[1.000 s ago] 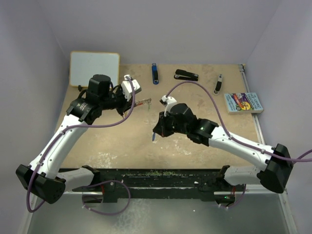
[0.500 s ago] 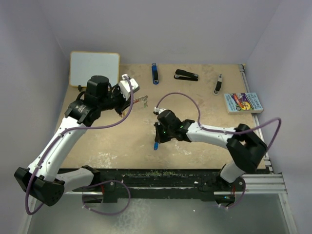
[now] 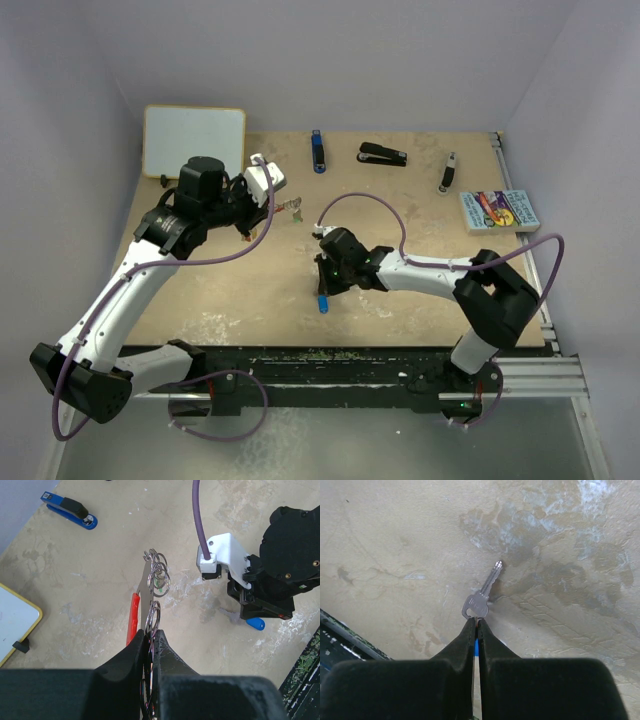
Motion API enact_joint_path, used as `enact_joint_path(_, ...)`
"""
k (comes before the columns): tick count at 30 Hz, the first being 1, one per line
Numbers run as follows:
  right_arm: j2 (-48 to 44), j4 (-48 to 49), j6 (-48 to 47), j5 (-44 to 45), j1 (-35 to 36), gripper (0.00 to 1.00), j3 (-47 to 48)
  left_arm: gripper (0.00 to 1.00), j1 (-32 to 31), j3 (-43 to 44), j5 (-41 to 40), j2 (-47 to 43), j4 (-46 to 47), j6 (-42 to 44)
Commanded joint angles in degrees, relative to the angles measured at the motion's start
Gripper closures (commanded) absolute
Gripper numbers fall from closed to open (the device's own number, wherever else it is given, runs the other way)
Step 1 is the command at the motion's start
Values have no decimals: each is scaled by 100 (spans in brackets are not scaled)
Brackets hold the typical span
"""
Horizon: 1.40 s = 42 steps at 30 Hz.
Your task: Put the keys on the keyring
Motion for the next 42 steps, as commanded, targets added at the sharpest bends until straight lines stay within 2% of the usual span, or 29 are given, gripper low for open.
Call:
enact_joint_path(1, -404, -21, -94, 125, -18, 100, 115, 96, 0, 37, 37, -95, 392, -72)
enact_joint_path(7, -1101, 128, -242, 41, -18, 100, -14, 96, 0, 47, 126, -67, 370, -59)
enact_joint_path(12, -2138, 663, -549, -955, -66, 100, -212, 96, 1, 71, 478, -85, 197, 102)
enact_joint_path(17, -3099, 761, -899, -1875, -131, 100, 5, 97, -7, 42, 747, -153, 78, 129)
enact_joint_path(22, -3310, 519, -1170, -2437, -141, 100, 443, 96, -8, -17, 1162, -196, 79, -41)
enact_joint_path(26, -3369, 693, -1221, -2650, -141, 100, 666, 96, -32, -3, 1237, -247, 90, -291)
enact_joint_path(32, -3110, 737, -1289, -2377, -141, 100, 975, 96, -93, -7, 1297, -307, 24, -450)
enact_joint_path(42, -2433, 209, -1254, -735, -141, 100, 2021, 96, -131, -40, 1157, -355, 27, -476)
